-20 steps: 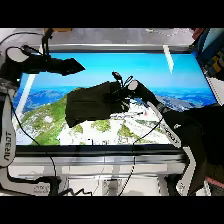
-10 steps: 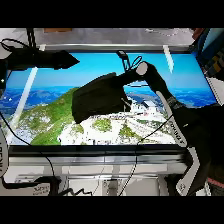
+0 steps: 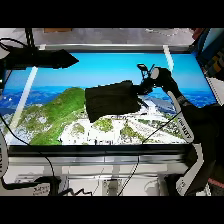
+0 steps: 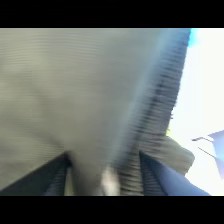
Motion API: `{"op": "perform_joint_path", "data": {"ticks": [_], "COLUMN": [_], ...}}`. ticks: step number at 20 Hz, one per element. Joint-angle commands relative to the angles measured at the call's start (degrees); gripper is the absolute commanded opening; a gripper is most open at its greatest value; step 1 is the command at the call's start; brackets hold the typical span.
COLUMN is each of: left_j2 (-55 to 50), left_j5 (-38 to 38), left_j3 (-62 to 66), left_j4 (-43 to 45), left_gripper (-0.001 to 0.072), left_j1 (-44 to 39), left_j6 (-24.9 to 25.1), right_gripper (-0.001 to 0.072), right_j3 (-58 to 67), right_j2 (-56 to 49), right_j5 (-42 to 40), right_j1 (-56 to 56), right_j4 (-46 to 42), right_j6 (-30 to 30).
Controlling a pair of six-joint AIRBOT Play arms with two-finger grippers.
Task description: Fold the clothes and pants, and hang the long-sleeved shirts on hangers.
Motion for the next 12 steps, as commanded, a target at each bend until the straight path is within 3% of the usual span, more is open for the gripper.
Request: {"op": "perform_joint_path", "data": {"ticks": [1,2,3,6,9,12], "left_j2": [0.0,0.0,0.0,0.0,0.0,0.0], "left_j5": [0.0,0.0,0.0,0.0,0.0,0.0], "left_j3": [0.0,0.0,0.0,0.0,0.0,0.0], "left_j4": [0.0,0.0,0.0,0.0,0.0,0.0], "left_gripper": [0.0471,0.0471,0.0471,0.0471,0.0471,0.0471], "left_j1": [0.0,0.0,0.0,0.0,0.0,0.0], "left_j6": [0.0,0.0,0.0,0.0,0.0,0.0], "right_gripper": [0.0492,0.0496,0.0561,0.0563,0.0570,0.0634], "right_j3": [-1.4,-1.4,-1.4,-1.4,-1.4,-1.4], "right_j2": [0.0,0.0,0.0,-1.3,-5.4,-8.4], "right_j5": [-0.8,-1.6,-2.4,-3.1,-2.8,-2.6], "right_j1": [-3.9,-5.1,-6.3,-9.7,-12.8,-13.9], "right_j4": [-2.1,-2.0,-1.4,8.4,26.7,32.0], "right_j6": [2.8,4.2,5.8,5.6,-2.8,-6.4]}}
